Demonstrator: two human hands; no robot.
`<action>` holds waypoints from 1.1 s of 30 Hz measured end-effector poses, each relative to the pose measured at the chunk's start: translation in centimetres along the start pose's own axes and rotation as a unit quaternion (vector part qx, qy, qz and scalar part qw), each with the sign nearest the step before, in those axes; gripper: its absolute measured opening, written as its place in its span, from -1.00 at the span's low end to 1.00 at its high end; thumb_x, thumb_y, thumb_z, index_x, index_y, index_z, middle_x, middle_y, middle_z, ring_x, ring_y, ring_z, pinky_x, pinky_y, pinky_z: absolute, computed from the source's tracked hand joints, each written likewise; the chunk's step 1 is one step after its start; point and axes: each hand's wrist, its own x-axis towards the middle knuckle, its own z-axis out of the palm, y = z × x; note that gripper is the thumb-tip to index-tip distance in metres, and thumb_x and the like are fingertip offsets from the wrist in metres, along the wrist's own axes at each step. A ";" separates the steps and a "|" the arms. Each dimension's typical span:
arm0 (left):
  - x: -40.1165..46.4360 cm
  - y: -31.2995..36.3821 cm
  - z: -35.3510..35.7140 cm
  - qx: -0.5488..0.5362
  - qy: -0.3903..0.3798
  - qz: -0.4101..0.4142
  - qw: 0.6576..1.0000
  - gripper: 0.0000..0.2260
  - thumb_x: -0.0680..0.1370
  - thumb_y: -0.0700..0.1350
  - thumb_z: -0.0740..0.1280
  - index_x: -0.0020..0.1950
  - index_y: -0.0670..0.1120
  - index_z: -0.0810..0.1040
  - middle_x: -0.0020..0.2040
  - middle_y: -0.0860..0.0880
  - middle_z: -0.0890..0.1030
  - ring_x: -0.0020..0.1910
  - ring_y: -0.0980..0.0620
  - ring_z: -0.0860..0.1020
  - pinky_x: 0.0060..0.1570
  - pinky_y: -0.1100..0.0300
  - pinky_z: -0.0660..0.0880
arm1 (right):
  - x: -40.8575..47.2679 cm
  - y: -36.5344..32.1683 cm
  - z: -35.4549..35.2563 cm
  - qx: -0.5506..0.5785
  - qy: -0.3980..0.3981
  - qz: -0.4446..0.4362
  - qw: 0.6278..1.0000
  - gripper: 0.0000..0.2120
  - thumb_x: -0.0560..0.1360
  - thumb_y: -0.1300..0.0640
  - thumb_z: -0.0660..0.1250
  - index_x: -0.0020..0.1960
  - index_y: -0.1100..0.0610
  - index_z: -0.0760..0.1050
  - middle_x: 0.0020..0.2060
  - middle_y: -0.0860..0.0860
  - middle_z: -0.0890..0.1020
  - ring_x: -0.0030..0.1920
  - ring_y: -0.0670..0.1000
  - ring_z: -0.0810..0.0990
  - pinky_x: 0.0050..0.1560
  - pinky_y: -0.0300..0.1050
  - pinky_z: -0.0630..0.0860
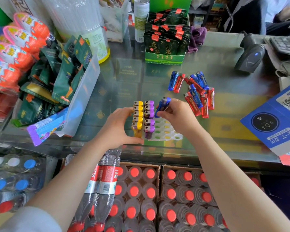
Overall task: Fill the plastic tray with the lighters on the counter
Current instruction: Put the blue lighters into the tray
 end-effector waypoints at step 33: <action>1.1 -1.1 -0.5 0.003 0.029 -0.031 0.999 -0.26 0.11 0.24 0.53 0.22 0.07 0.42 0.09 0.23 0.42 0.12 0.15 0.37 0.12 0.11 0.31 | 9.6 0.9 0.9 -0.265 0.140 0.155 0.941 -0.82 0.52 0.22 0.15 0.11 0.24 0.34 0.05 0.23 0.53 0.04 0.24 0.51 -0.21 -0.01 0.34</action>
